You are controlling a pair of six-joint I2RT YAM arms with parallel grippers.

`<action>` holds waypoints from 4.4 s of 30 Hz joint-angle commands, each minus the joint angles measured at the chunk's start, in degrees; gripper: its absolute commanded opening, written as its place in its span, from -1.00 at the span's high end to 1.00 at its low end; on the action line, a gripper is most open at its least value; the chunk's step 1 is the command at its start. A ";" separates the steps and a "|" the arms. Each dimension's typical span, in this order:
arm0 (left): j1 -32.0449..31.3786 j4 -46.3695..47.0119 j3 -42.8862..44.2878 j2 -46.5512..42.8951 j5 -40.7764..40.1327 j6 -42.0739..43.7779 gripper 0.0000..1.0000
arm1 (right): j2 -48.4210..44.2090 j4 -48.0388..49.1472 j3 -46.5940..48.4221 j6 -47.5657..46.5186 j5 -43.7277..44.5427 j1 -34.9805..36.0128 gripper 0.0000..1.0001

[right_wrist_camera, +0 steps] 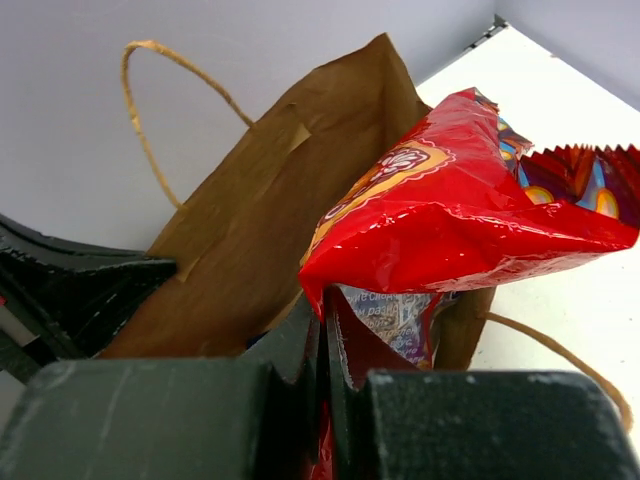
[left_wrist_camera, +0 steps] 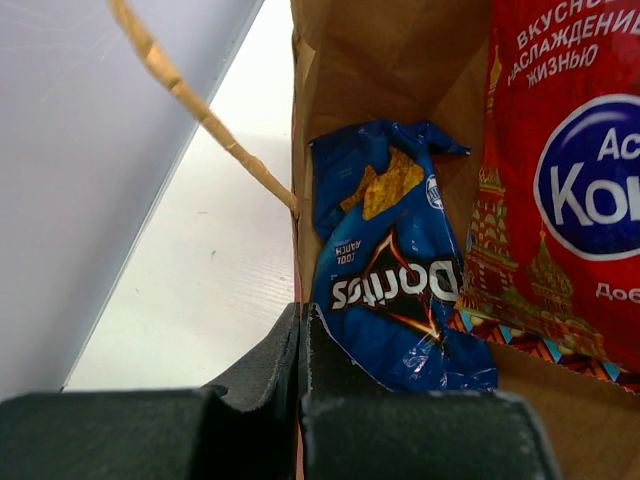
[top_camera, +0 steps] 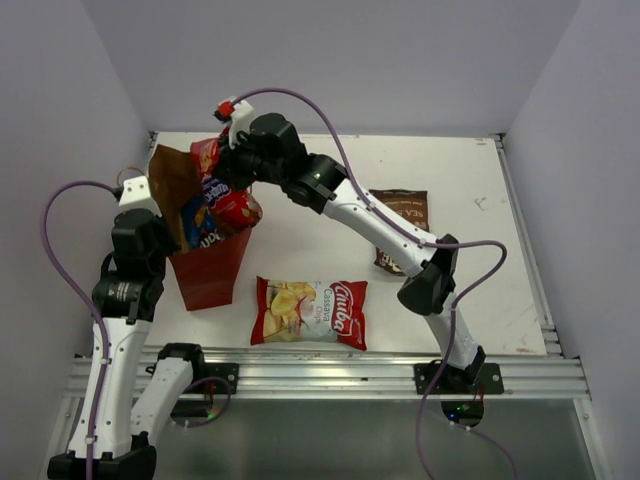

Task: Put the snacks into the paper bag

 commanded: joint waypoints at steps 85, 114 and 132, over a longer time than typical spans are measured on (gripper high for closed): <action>-0.15 3.69 -0.49 -0.15 3.47 0.40 1.00 | -50.76 8.08 -89.23 7.26 31.67 9.27 -0.98; -0.15 3.69 -0.67 -0.15 3.47 0.49 1.00 | -46.96 9.77 -97.68 14.21 18.55 9.35 -0.51; -0.15 3.96 -0.76 -0.41 4.26 0.49 1.00 | -63.94 11.77 -111.82 24.75 17.08 8.04 -0.98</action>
